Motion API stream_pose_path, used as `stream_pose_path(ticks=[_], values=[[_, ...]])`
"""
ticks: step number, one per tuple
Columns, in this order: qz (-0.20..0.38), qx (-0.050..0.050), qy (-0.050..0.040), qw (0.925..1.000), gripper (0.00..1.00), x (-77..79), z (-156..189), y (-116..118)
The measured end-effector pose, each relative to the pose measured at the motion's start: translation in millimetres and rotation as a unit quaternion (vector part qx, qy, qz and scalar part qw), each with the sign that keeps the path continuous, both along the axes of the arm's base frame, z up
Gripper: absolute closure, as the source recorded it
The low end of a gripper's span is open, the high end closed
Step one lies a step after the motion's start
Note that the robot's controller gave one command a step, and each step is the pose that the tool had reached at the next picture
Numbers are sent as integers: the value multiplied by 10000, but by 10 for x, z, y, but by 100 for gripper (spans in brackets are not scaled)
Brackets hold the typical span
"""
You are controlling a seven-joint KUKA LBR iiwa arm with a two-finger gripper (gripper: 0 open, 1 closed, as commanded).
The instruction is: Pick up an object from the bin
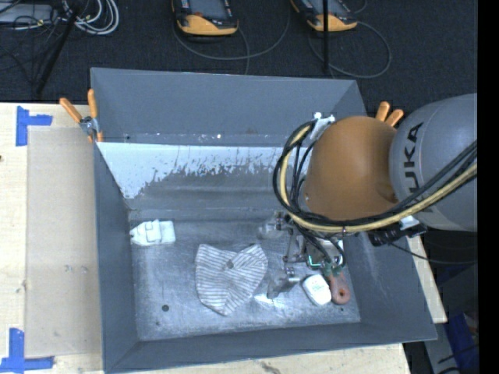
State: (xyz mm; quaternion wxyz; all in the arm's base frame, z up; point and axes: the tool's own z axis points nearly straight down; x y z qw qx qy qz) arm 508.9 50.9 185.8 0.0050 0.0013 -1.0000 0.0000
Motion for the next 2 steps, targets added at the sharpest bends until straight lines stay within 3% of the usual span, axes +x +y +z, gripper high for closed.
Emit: stream_pose_path(ticks=[1,2], values=[[-6,2,-38,10000,0,17,37,-2],[585,9,-51,9983,100,75,-1096,-69]])
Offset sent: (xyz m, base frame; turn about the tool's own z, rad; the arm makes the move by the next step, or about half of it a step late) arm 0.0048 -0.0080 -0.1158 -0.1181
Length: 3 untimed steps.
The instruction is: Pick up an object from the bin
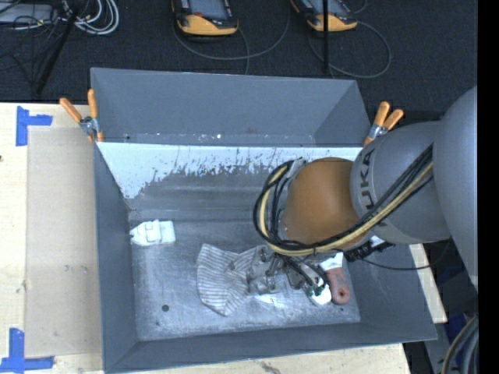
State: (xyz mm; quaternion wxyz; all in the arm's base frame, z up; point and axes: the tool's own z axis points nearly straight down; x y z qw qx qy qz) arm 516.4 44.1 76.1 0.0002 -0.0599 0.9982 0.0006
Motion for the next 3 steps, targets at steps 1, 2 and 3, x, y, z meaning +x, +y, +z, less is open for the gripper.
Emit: stream_pose_path(ticks=[1,2,3], values=[[-2,1,0,10000,100,0,0,0],[96,-12,50,9999,100,44,-4,15],[96,-12,50,9999,100,44,-4,15]])
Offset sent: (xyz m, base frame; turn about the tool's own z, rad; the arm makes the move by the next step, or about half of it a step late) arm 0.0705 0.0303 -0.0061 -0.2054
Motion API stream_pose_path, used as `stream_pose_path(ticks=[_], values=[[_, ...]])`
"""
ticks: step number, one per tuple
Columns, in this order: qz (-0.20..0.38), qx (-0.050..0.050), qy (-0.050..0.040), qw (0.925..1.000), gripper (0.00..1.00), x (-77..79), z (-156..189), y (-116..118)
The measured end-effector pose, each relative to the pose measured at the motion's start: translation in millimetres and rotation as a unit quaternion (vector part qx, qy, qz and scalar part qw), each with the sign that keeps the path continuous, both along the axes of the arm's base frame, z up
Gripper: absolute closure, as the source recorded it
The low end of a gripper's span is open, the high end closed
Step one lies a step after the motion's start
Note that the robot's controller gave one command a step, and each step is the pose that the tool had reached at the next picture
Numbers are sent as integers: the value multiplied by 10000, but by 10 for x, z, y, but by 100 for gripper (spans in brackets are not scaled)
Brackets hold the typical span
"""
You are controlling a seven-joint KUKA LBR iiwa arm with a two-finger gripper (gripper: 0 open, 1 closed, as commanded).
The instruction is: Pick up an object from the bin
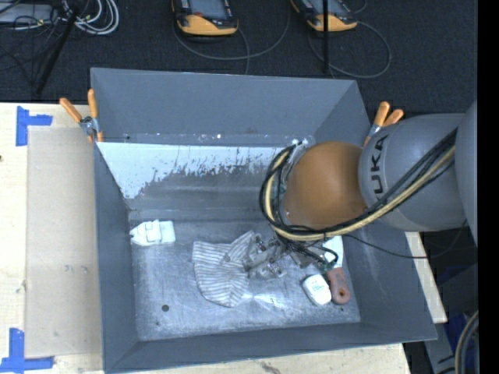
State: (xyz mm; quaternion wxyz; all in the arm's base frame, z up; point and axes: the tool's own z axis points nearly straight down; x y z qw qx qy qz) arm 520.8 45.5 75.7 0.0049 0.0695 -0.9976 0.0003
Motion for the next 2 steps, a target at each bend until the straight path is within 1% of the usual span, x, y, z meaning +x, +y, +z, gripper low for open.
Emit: stream_pose_path(ticks=[1,2], values=[[1463,22,-36,9892,100,-45,352,-272],[506,14,-43,9987,100,12,1315,-137]])
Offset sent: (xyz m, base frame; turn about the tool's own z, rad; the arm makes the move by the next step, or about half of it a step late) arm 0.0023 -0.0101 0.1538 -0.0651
